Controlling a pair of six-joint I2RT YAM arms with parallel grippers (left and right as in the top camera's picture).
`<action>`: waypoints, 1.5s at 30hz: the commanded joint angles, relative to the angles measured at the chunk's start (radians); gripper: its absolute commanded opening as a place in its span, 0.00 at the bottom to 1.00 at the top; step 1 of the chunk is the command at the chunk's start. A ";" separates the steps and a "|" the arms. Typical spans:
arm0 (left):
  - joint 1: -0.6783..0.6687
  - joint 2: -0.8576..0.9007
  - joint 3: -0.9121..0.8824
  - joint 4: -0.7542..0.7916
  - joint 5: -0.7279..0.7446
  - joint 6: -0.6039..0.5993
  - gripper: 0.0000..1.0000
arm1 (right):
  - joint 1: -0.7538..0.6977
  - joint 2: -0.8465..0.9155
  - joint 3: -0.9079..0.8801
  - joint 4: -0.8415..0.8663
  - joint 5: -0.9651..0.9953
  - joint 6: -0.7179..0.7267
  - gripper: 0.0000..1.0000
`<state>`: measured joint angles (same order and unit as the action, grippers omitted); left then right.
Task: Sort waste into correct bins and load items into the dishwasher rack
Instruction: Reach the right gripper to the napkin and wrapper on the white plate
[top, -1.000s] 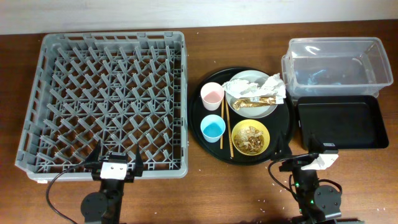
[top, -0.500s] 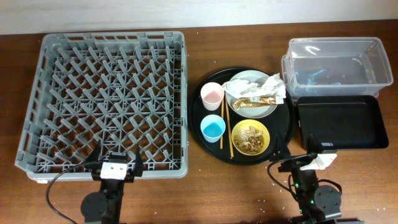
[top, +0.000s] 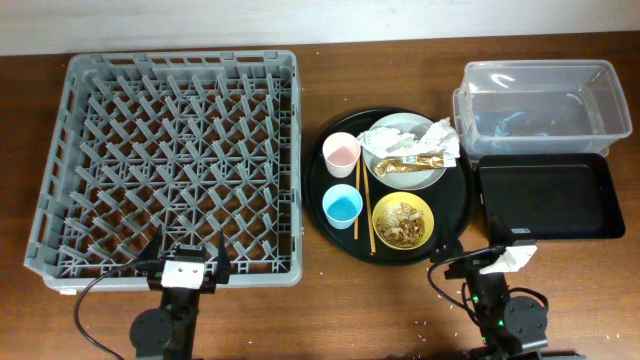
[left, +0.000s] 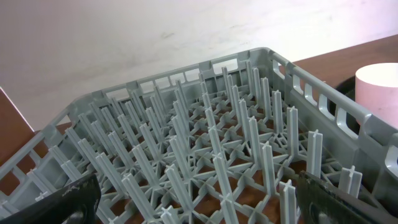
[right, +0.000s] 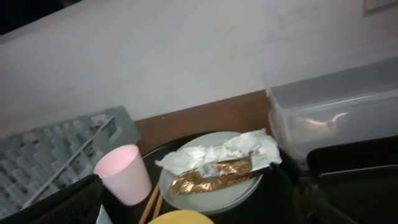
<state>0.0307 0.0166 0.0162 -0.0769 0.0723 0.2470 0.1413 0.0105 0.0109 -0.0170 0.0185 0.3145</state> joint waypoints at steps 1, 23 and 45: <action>0.005 -0.005 -0.007 0.005 0.011 0.016 1.00 | 0.009 0.036 0.043 -0.007 -0.068 0.005 0.99; 0.005 -0.004 -0.007 0.005 0.011 0.016 1.00 | 0.009 1.205 1.226 -0.813 -0.192 -0.048 0.98; 0.005 -0.004 -0.007 0.005 0.011 0.016 1.00 | 0.010 1.602 1.226 -0.454 -0.019 0.428 0.82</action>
<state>0.0307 0.0166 0.0158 -0.0742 0.0723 0.2474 0.1448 1.5425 1.2221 -0.4698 -0.0437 0.5053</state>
